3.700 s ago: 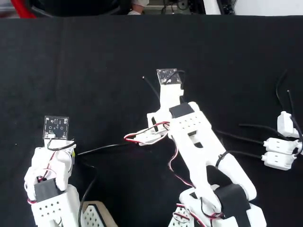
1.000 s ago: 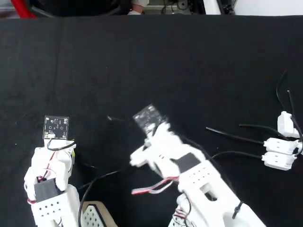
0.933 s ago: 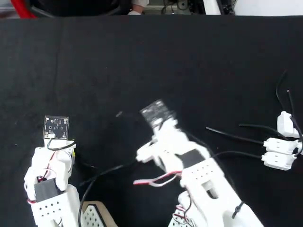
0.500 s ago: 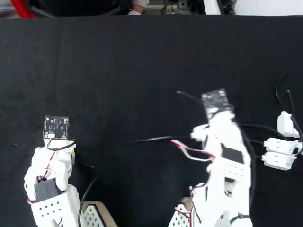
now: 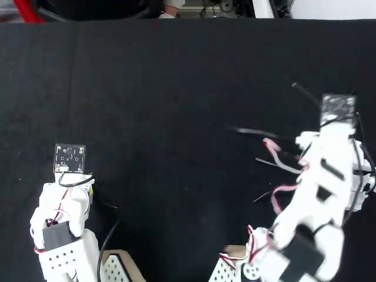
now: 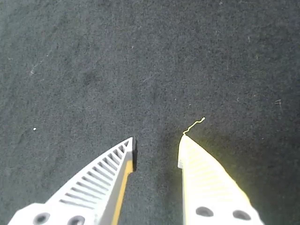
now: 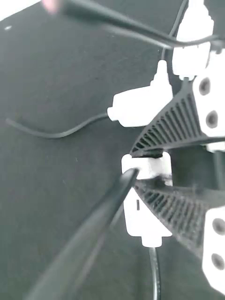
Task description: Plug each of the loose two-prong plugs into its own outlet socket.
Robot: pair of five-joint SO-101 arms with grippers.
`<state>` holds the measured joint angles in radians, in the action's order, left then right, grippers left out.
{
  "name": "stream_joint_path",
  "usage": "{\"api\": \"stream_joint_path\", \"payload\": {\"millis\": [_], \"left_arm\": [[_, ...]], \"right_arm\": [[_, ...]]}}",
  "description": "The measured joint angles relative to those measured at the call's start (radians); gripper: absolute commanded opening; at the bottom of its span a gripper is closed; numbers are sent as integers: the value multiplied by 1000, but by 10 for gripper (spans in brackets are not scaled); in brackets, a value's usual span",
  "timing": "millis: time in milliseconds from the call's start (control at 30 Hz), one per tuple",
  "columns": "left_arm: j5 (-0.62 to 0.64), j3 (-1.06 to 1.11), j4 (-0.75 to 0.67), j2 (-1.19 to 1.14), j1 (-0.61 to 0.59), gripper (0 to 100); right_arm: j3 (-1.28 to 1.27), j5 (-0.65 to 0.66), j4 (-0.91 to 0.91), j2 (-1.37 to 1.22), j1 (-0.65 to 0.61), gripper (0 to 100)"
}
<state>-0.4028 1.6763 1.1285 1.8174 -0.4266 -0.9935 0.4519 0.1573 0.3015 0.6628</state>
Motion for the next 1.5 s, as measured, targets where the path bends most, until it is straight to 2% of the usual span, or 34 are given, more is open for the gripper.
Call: {"api": "stream_joint_path", "payload": {"millis": [133,367,467,567,700,833,933,1000,1100,1233,1367,1500], "left_arm": [[0,0,0,0,0,163],[0,2,0,0,0,163],[0,2,0,0,0,163],[0,2,0,0,0,163],[0,2,0,0,0,163],[0,2,0,0,0,163],[0,2,0,0,0,152],[0,2,0,0,0,118],[0,2,0,0,0,61],[0,2,-12,0,0,53],[0,2,-37,0,0,53],[0,2,-37,0,11,54]], "right_arm": [[95,-6,-2,-183,21,39],[84,2,-6,-229,21,365],[40,2,-6,-173,21,419],[-8,2,51,-60,21,400],[-18,2,281,157,18,334],[-29,-94,571,416,-57,185],[-63,-176,700,615,-173,70],[-115,-219,707,744,-276,14],[-221,-250,678,924,-451,28],[-428,-290,592,1166,-647,29],[-658,-333,528,1409,-756,30],[-692,-416,624,1494,-781,31]]}}
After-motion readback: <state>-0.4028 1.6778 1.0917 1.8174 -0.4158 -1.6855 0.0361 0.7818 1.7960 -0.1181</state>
